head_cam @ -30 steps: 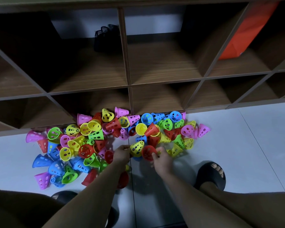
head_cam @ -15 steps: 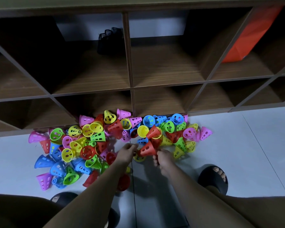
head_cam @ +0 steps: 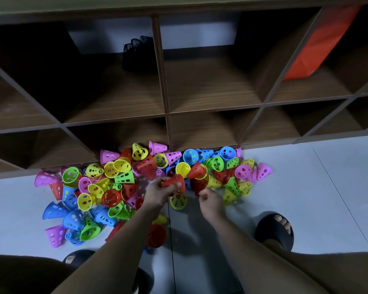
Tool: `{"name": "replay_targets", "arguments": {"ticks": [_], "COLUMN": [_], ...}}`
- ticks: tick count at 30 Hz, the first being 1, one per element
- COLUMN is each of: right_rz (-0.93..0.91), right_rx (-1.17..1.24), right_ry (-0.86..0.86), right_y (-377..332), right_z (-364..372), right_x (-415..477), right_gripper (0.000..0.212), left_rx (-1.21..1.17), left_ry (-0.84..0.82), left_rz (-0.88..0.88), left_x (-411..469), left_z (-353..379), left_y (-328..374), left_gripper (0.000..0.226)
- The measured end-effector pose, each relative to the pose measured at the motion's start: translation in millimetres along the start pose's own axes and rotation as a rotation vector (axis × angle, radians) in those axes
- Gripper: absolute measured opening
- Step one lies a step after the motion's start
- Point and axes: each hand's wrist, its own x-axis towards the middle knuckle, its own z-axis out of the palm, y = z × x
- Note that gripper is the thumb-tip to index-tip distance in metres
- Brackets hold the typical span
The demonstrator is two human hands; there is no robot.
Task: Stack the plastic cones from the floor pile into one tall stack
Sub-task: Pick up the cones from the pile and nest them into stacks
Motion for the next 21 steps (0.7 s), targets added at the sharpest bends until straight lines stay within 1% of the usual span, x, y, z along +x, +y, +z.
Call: {"name": "replay_targets", "arguments": {"ticks": [2, 4, 5, 9, 13, 16, 21], "right_rz": [-0.028, -0.013, 0.005, 0.078, 0.067, 0.098, 0.044], "right_rx": [-0.145, -0.218, -0.241, -0.2, -0.191, -0.154, -0.011], "right_ry": [0.069, 0.076, 0.059, -0.032, -0.113, -0.125, 0.026], "right_y": [16, 27, 31, 41, 46, 51, 48], "right_z": [-5, -10, -11, -13, -10, -8, -11], "right_x": [1, 3, 5, 13, 17, 20, 22], "right_gripper": [0.024, 0.035, 0.038, 0.037, 0.041, 0.038, 0.014], "left_rx": [0.048, 0.08, 0.085, 0.238, 0.393, 0.488, 0.363], "left_ry": [0.024, 0.025, 0.023, 0.005, 0.017, 0.003, 0.024], "left_rz": [0.002, -0.002, -0.002, 0.026, 0.021, 0.017, -0.005], "left_x": [9, 15, 17, 17, 23, 29, 36], "left_z": [-6, -8, -7, 2, 7, 9, 15], "left_y": [-7, -14, -16, -24, -36, -43, -44], "left_gripper": [0.042, 0.044, 0.046, 0.045, 0.057, 0.054, 0.043]}}
